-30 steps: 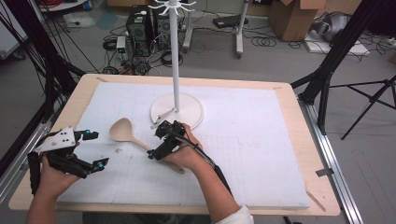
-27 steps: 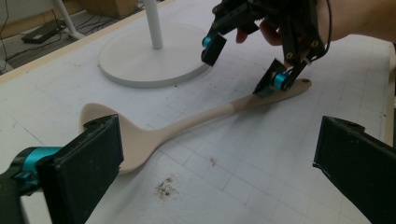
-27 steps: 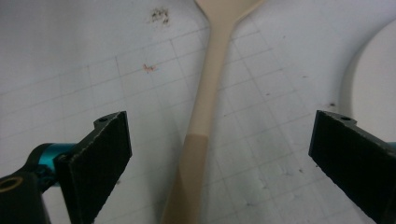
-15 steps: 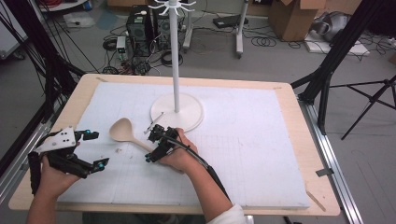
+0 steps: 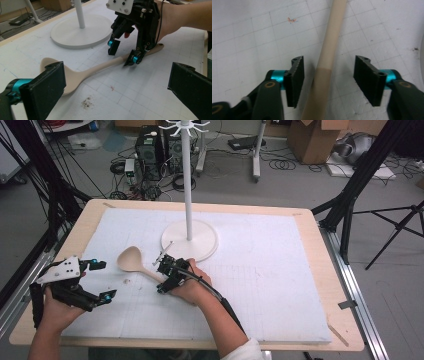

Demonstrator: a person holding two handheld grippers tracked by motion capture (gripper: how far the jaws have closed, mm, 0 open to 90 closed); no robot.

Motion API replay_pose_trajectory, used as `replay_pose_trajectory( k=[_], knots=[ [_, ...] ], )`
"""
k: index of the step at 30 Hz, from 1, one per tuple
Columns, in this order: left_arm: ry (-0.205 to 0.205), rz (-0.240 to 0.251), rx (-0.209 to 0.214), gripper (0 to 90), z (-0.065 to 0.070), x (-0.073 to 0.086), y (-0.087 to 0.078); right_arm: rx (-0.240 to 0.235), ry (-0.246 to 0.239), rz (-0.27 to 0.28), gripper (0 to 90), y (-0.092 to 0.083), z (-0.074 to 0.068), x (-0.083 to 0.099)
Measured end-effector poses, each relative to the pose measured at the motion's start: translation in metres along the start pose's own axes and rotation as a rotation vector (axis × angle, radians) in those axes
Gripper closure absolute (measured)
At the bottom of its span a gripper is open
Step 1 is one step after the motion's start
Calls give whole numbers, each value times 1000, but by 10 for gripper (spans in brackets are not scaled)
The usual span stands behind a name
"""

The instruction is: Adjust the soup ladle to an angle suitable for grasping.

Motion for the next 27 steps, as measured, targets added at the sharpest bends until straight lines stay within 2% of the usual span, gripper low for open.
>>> replay_pose_trajectory(
  k=[6,12,14,20,25,26,27],
  knots=[
    [1,1,-3,17,0,0,0,35,-32,-4,551,-1,-3,-1],
    [6,-4,-7,17,1,-1,-1,15,-51,0,676,-2,-5,-1],
    [8,-3,-6,17,1,-1,0,19,-57,7,678,-2,-5,-2],
    [7,-4,-10,17,1,-1,-1,15,-36,-2,700,-3,-5,-1],
    [4,-1,-13,17,1,-1,-2,22,-40,-13,763,-4,-1,1],
    [5,-2,-13,17,1,-1,-2,21,-79,3,765,-4,-1,1],
    [4,-1,-15,17,1,-1,-2,21,-79,3,765,-4,-1,1]
  ],
)
Point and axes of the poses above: each handheld gripper's, and its own axes: y roughly forward along the jaws, x roughly out of its underside, z roughly to its right, the point moved 1 cm from there along y, roughly forward along the jaws, and after that the axes turned 13 degrees about x, right-handed, at the moved point
